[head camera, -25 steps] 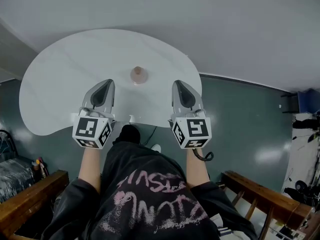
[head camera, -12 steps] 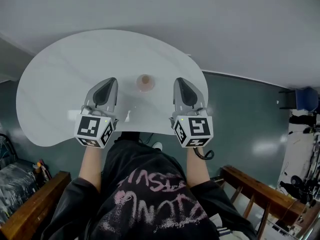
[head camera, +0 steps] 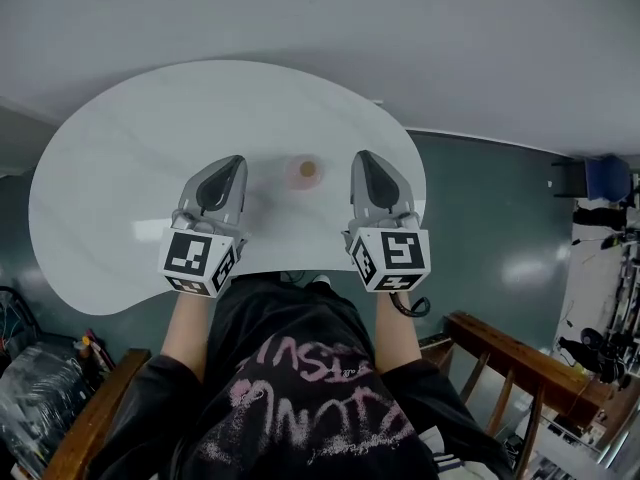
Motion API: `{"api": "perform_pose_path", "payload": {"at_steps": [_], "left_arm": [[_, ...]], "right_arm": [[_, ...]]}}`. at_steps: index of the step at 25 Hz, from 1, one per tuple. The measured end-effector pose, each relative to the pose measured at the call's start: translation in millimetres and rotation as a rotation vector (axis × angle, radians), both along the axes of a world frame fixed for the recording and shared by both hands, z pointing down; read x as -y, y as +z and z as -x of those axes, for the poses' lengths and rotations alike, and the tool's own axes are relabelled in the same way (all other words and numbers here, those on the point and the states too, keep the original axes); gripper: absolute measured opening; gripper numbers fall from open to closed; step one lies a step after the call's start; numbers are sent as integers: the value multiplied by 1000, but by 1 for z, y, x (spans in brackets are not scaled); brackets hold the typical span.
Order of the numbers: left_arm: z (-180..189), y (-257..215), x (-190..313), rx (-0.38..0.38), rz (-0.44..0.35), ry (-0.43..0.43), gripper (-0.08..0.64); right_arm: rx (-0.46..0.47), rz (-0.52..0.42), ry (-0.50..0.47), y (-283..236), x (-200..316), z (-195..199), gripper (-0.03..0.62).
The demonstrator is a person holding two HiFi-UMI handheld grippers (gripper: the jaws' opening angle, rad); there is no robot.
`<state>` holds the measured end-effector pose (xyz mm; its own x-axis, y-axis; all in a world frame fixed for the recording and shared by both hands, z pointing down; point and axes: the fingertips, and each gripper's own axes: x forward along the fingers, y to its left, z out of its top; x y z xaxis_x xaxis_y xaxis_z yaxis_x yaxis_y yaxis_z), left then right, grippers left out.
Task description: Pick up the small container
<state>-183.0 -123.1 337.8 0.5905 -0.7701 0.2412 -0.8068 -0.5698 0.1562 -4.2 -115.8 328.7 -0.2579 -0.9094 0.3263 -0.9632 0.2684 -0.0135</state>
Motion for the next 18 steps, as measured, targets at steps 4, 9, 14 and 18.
{"api": "perform_pose_path", "payload": {"at_steps": [4,9,14,18], "left_arm": [[6,3,10,-23,4,30,0],[4,4,14,-38,5,69,2],[-6,11,11,-45,27,113,2],[-15,9,13,-31,21,124,2]], "right_arm": [[-17,8,38,2,3,4,15],[-29,21,91,4,2,-2,8],[-35,25,118,4,-1,-9,8],[-15,25,120,5,1,-17,9]]}}
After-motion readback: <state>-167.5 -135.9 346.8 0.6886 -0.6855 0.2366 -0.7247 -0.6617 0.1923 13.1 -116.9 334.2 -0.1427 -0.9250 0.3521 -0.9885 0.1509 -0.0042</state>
